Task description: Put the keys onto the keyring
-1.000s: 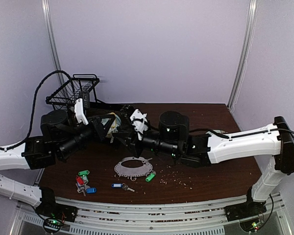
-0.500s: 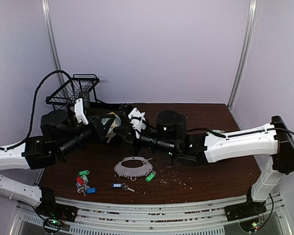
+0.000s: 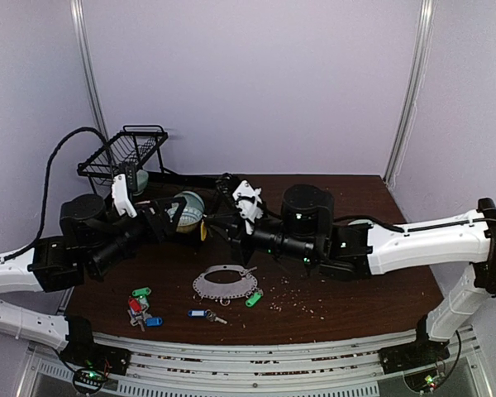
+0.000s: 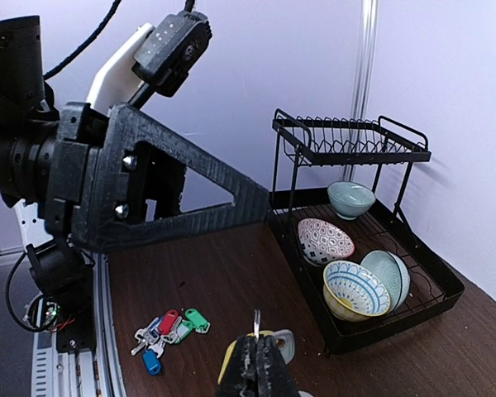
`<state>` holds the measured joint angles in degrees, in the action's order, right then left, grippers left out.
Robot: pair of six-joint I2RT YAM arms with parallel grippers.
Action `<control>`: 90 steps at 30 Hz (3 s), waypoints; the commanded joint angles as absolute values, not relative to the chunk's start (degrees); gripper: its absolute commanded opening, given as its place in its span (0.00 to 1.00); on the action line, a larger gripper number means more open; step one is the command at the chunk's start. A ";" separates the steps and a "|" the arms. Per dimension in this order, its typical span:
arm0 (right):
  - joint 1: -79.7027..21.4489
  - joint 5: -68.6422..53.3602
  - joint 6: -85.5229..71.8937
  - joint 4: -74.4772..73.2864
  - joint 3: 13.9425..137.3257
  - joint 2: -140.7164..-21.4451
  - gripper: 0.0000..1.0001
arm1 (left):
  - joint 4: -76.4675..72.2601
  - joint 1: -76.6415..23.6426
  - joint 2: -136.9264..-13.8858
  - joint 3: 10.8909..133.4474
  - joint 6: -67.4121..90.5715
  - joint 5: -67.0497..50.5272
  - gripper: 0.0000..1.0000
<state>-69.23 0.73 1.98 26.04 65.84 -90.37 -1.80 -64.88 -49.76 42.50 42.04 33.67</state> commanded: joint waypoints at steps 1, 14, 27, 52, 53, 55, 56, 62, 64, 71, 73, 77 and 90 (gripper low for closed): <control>-68.21 -0.84 1.50 19.07 63.47 -83.97 0.00 | 2.43 -64.99 -45.76 40.80 42.51 39.20 0.60; -60.61 7.19 -10.52 -5.39 49.72 -67.96 0.00 | -2.78 -64.95 -66.94 39.44 17.48 8.10 0.62; -56.08 2.56 -9.16 -4.31 42.89 -65.39 0.00 | 11.32 -60.60 -92.99 52.92 6.53 -4.15 0.47; -53.70 -2.10 -7.27 -2.88 41.08 -68.12 0.00 | 20.38 -55.44 -107.42 64.35 -2.46 -3.43 0.61; -53.66 -2.18 -7.23 -2.94 41.16 -68.19 0.00 | 20.84 -55.10 -107.53 64.56 -2.48 -3.42 0.62; -53.69 -2.21 -7.09 -2.96 41.15 -68.19 0.00 | 21.31 -54.85 -107.49 64.68 -2.80 -2.88 0.62; -53.58 -2.22 -7.06 -2.93 41.21 -68.20 0.00 | 21.35 -54.77 -107.60 64.75 -2.80 -2.39 0.62; -53.54 -2.50 -7.03 -3.12 41.68 -68.29 0.00 | 21.72 -53.97 -109.47 66.09 -1.34 2.60 0.58; -53.57 -2.46 -7.03 -3.54 41.81 -68.20 0.00 | 21.04 -53.36 -108.76 65.78 -0.62 3.82 0.56; -53.53 -2.66 -7.42 -3.78 41.45 -67.53 0.00 | 15.40 -52.88 -103.45 62.82 -0.82 0.39 0.54; -53.56 -2.87 -7.43 -3.87 41.45 -67.34 0.00 | 12.80 -53.88 -100.89 60.89 -5.46 -5.09 0.52; -53.55 -3.20 -7.39 -3.82 41.68 -67.16 0.00 | 15.13 -55.79 -97.68 60.30 -20.57 -16.78 0.43; -53.58 -3.64 -8.17 -3.46 39.58 -63.67 0.00 | 12.93 -53.96 -102.38 64.27 -25.33 -10.40 0.18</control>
<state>-53.95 -3.07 -7.77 -3.33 40.40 -65.63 17.32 -54.30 -103.35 64.25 -25.04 -10.07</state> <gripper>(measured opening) 0.005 0.497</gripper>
